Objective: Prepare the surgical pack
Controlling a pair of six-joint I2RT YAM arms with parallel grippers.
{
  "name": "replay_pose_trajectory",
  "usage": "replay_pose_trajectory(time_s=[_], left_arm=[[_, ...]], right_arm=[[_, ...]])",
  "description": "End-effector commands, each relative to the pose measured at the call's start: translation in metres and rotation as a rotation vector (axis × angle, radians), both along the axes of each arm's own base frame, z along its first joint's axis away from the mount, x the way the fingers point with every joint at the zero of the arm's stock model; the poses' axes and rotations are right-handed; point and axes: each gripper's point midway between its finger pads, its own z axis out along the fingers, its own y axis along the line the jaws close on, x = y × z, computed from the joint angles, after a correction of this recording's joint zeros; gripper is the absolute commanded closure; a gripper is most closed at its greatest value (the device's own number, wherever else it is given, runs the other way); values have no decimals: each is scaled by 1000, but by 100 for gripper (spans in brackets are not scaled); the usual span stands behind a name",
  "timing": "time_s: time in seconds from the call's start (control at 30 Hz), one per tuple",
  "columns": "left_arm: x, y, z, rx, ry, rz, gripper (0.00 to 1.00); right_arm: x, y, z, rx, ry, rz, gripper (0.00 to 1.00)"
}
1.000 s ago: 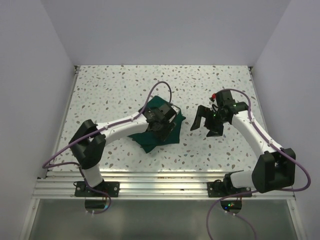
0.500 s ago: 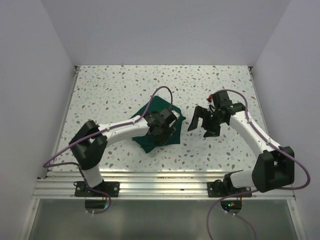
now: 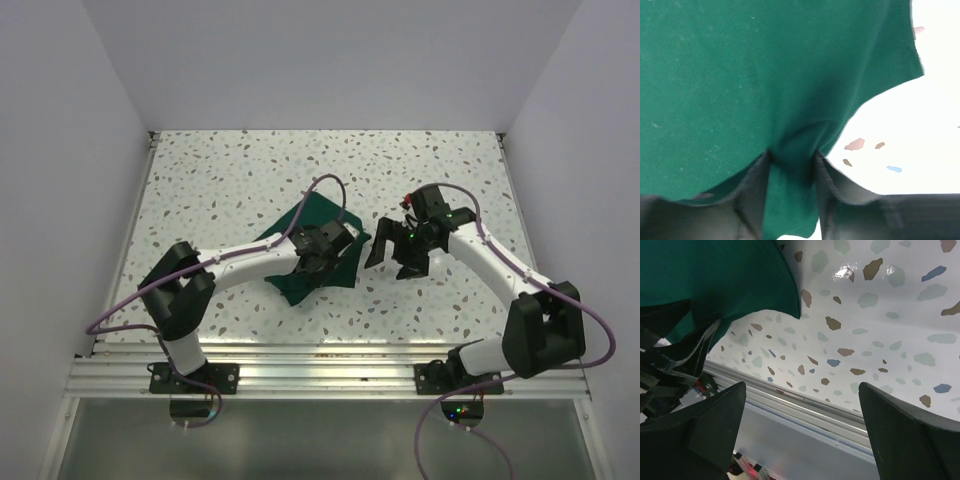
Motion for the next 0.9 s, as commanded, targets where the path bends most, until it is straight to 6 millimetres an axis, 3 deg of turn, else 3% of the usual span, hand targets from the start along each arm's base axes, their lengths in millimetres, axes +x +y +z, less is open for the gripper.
replay_pose_trajectory(time_s=[0.0, 0.27, 0.43, 0.47, 0.57, 0.67, 0.87], left_arm=[[6, -2, 16, -6, -46, -5, 61], [14, -5, 31, 0, -73, -15, 88], [13, -6, 35, -6, -71, -18, 94], [13, -6, 34, -8, -66, -21, 94], [8, -8, 30, -20, -42, -29, 77], [6, -9, 32, -33, -34, -27, 66], [2, -4, 35, -28, -35, -22, 65]], right_arm=[[1, 15, -5, 64, 18, -11, 1], [7, 33, -14, 86, 41, -9, 4], [13, 39, -13, 97, 36, -4, 4], [12, 40, -13, 97, 36, -1, 4], [12, 41, -14, 97, 36, 3, 4], [10, 41, -15, 93, 41, 5, 4], [8, 39, -17, 90, 43, 9, 4]])
